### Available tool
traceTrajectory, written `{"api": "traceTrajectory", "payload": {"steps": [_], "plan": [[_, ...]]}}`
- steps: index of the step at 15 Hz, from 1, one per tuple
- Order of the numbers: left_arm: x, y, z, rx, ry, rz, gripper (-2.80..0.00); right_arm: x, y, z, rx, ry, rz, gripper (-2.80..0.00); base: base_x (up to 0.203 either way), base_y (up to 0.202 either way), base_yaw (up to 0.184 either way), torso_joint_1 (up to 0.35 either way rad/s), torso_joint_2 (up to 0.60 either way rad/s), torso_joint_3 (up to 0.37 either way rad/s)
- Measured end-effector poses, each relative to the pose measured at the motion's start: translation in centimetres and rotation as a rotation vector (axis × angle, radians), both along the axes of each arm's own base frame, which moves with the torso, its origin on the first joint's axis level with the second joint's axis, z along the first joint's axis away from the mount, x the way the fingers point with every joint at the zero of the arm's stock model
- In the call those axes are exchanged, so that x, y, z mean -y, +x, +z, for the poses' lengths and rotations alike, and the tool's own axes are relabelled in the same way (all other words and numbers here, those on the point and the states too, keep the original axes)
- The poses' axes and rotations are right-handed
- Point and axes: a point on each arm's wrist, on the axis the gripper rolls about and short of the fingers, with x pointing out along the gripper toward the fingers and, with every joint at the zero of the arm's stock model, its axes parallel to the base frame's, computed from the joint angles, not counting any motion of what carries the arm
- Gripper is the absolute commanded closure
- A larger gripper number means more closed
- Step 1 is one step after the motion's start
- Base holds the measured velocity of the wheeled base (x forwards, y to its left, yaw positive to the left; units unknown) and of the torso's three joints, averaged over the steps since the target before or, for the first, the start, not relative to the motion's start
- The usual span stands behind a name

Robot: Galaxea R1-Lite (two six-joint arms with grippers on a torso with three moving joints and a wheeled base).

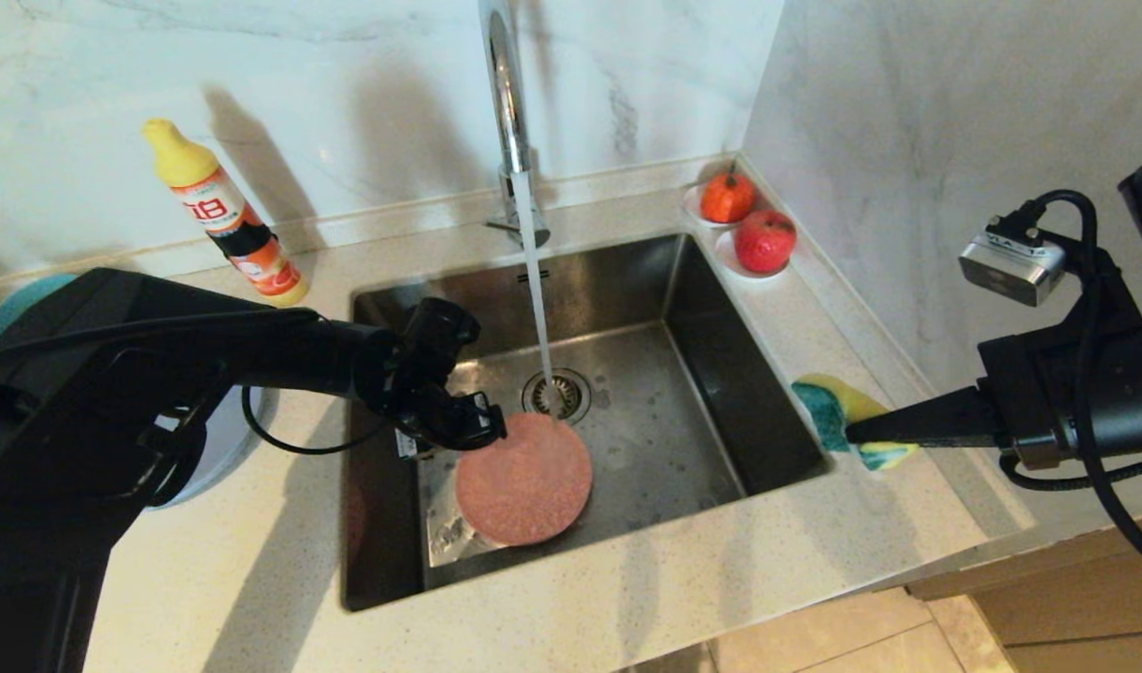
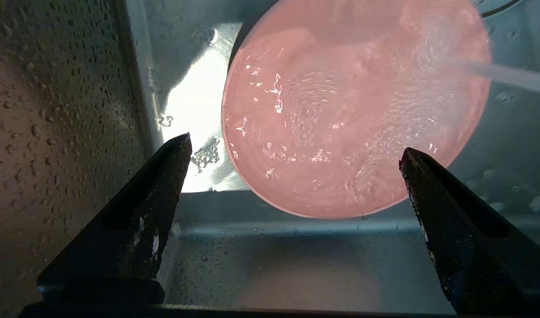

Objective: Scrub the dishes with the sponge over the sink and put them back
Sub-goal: Rinse the plate

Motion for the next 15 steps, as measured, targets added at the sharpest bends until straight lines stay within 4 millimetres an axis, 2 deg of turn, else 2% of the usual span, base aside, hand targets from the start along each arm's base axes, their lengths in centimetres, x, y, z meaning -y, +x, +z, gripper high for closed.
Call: {"api": "traceTrajectory", "payload": {"steps": [5,15], "plan": [[0.06,0.19,-0.78,-0.015,0.006,-0.001,-2.8,0.03,0.06,-0.04,-0.001,-0.001,-0.002,0.0,0.0,0.0,0.0,0.0,0.0,0.0],[0.12,0.33,-0.38,-0.002,-0.007,0.006,-2.8,0.08,-0.08,0.11,0.004,0.001,-0.002,0.0,0.0,0.0,0.0,0.0,0.0,0.0]]}}
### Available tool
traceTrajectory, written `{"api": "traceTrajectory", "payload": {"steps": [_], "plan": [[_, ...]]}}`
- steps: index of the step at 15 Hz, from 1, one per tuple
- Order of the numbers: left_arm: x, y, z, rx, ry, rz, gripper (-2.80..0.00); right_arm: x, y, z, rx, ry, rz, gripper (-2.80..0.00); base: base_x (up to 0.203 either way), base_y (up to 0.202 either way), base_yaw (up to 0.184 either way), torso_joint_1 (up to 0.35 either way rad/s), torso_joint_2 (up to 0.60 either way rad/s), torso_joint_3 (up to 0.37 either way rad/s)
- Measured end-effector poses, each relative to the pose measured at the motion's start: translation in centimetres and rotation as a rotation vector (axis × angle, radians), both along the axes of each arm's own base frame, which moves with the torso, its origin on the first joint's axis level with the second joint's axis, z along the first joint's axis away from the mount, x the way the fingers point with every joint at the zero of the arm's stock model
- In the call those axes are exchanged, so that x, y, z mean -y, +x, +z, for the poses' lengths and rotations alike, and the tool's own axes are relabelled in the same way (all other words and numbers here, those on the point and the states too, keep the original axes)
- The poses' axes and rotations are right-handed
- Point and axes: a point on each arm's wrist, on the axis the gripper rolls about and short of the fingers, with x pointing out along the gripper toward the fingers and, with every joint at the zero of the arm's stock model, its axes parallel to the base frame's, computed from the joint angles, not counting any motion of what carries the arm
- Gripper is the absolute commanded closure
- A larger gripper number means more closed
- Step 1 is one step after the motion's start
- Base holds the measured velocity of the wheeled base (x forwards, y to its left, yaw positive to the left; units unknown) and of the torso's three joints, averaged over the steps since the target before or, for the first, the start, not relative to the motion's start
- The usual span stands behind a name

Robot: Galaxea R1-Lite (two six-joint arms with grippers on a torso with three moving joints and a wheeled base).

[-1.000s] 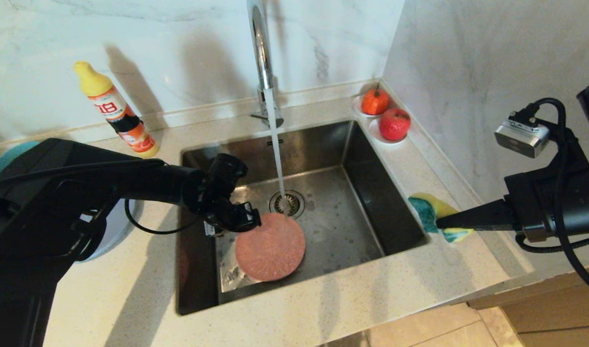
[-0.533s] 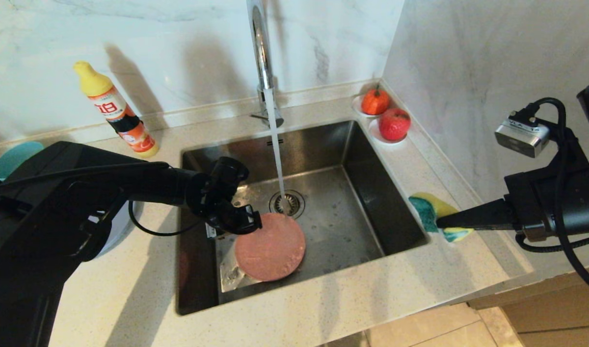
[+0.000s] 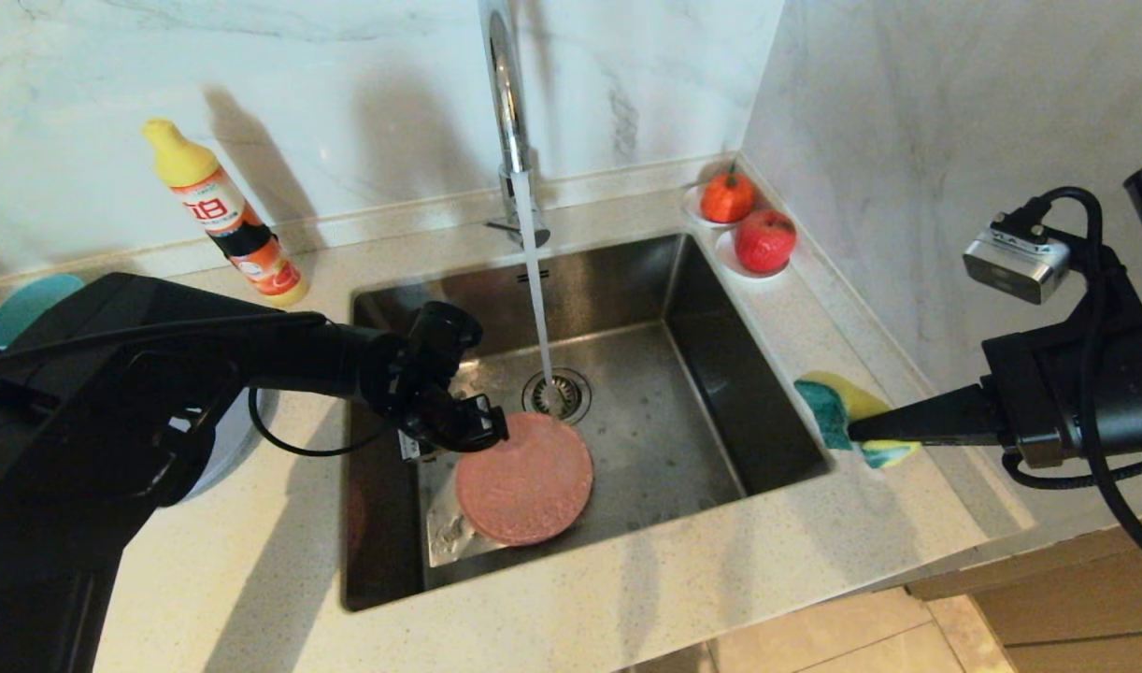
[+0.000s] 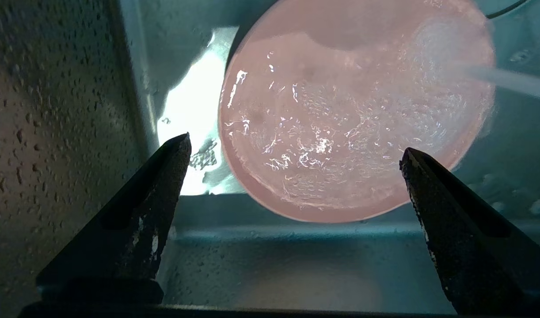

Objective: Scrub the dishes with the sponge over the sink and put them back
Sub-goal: Rinse the plate

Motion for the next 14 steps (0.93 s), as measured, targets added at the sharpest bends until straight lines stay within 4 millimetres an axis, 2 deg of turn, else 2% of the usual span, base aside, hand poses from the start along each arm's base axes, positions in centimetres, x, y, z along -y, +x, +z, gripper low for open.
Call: {"api": "traceTrajectory", "payload": {"steps": [14], "plan": [[0.0,1.1,0.8,0.043,-0.017,0.01,-2.8,0.1,0.1,-0.2,-0.005,-0.003,-0.003,0.0,0.0,0.0,0.0,0.0,0.0,0.0]]}}
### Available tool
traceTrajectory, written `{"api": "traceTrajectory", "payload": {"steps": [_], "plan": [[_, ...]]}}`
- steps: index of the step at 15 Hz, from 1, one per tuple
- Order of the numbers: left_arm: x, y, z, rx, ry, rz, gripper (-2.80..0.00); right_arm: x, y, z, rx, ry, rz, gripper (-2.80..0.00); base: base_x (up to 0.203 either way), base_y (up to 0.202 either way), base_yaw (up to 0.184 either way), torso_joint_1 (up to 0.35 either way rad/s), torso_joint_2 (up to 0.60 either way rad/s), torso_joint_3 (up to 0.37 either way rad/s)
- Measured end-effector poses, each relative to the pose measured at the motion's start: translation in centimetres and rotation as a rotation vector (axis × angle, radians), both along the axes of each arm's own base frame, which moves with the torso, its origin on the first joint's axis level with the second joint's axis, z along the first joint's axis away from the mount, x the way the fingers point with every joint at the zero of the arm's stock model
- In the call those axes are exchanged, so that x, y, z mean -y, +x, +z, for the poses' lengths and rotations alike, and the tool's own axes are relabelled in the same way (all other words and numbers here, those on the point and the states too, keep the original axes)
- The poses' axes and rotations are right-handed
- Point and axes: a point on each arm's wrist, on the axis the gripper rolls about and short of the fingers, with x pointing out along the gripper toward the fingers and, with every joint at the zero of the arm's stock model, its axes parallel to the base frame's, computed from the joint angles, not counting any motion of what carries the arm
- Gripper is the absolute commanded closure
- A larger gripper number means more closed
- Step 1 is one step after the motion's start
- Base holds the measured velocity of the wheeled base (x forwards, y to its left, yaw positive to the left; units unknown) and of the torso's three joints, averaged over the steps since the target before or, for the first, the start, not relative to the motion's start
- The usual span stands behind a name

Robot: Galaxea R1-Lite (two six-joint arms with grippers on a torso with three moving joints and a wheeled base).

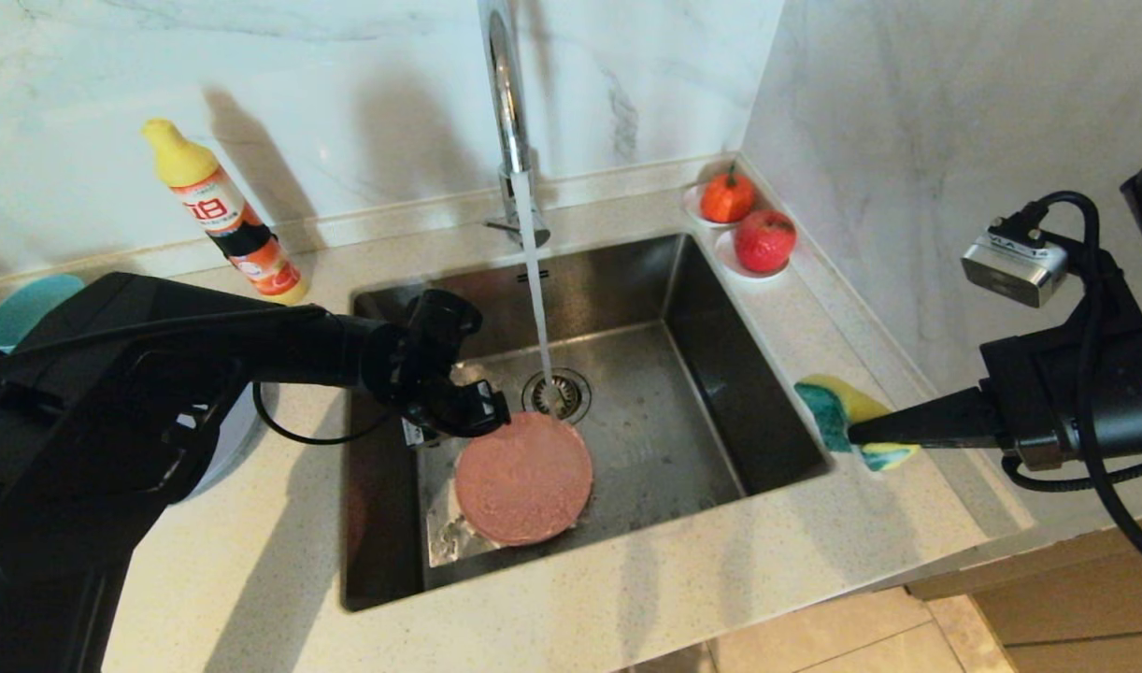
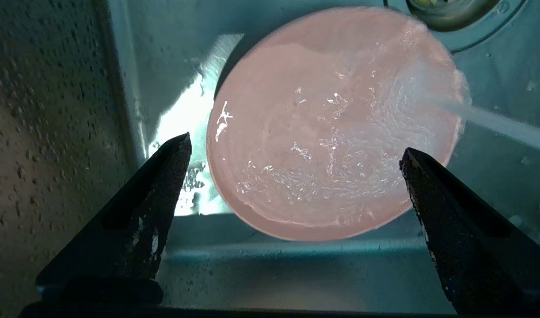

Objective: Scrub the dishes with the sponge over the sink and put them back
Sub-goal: Rinse the plate

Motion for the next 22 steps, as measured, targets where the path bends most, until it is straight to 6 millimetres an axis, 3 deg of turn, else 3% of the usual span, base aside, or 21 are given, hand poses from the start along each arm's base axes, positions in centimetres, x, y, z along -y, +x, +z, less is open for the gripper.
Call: {"api": "traceTrajectory", "payload": {"steps": [22], "plan": [[-0.1,1.6,-0.9,0.015,0.003,0.018,-2.8,0.8,-0.1,-0.1,0.007,0.0,-0.012,0.0,0.0,0.0,0.0,0.0,0.0,0.0]]}}
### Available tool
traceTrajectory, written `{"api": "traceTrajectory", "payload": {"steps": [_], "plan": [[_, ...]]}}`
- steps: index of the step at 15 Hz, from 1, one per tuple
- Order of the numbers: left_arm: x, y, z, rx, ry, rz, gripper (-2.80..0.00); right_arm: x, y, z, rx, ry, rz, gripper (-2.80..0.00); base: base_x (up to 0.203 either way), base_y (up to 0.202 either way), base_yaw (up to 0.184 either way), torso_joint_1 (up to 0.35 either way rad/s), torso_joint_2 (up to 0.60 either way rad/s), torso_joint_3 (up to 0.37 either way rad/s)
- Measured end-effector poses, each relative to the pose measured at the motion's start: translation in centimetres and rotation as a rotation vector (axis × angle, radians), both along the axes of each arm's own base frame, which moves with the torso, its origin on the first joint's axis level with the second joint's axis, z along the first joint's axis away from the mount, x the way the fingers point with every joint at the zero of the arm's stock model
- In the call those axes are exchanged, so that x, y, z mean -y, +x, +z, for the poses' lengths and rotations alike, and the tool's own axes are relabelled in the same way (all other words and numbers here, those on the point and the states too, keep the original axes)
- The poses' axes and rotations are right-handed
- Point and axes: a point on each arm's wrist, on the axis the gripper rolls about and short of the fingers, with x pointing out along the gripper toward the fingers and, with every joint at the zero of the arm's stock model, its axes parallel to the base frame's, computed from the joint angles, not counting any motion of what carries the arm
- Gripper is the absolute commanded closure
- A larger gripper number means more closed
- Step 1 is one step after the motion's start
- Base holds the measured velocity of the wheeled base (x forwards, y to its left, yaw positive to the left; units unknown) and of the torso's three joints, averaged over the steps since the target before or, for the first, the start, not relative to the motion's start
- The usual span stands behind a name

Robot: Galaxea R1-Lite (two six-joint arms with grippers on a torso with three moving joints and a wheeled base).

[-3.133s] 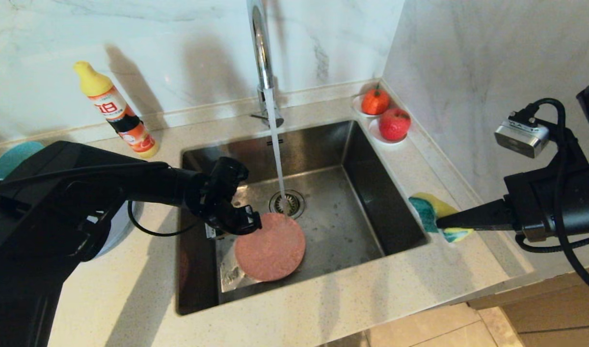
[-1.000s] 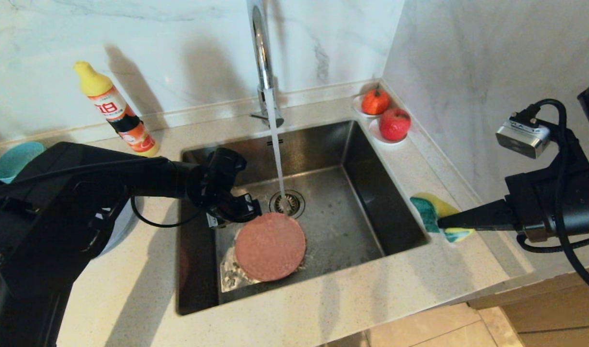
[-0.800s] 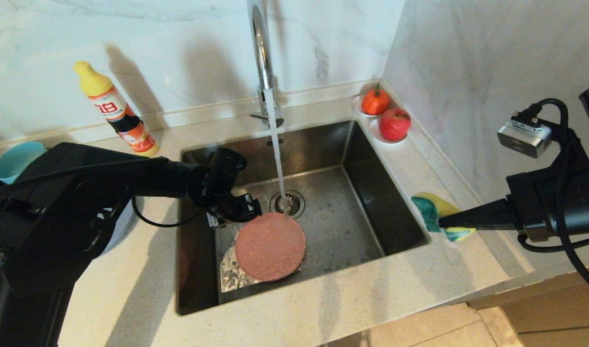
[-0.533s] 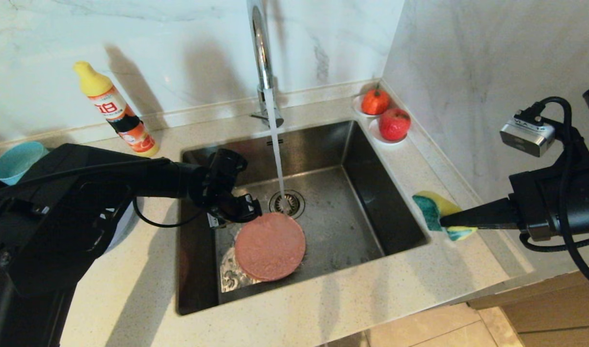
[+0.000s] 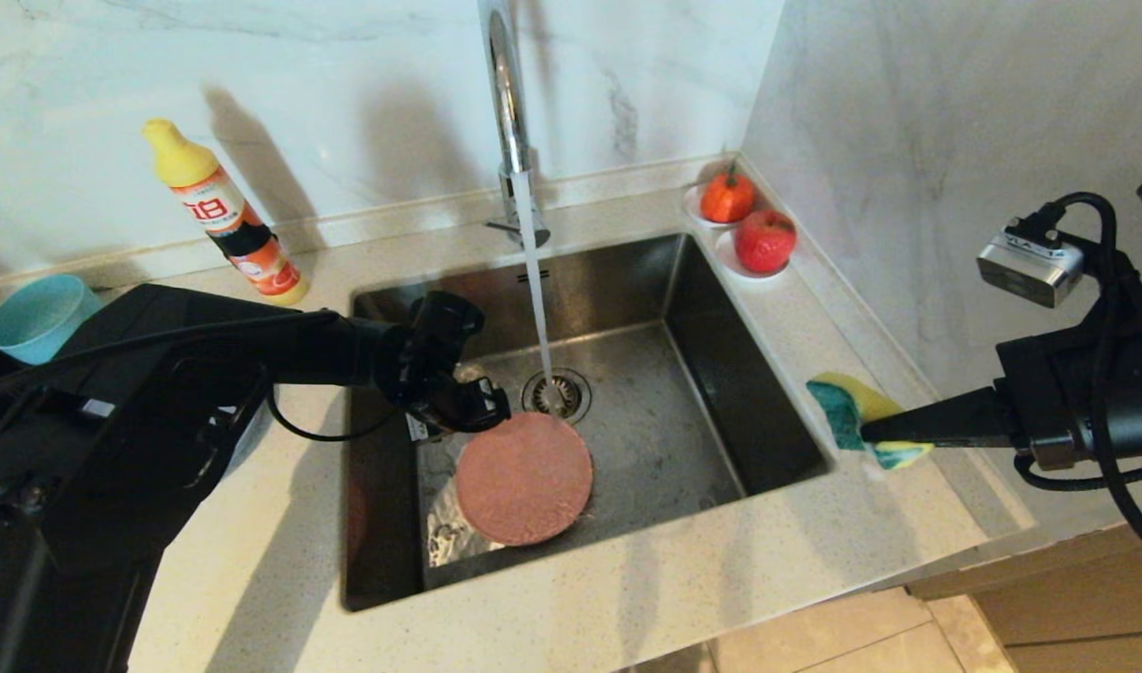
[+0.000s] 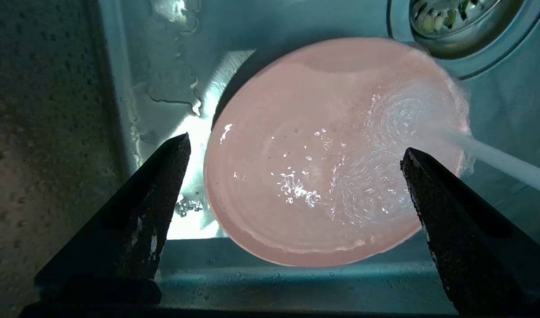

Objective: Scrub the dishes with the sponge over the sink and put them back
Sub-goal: Rinse the plate

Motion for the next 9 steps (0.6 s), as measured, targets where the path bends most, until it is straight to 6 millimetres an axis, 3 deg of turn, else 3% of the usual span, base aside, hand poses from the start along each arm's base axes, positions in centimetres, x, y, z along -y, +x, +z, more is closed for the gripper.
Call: {"api": "traceTrajectory", "payload": {"steps": [9], "plan": [[0.2,0.5,-1.9,-0.029,0.025,0.008,-2.8,0.3,0.0,-0.3,-0.006,0.002,0.002,0.0,0.0,0.0,0.0,0.0,0.0,0.0]]}}
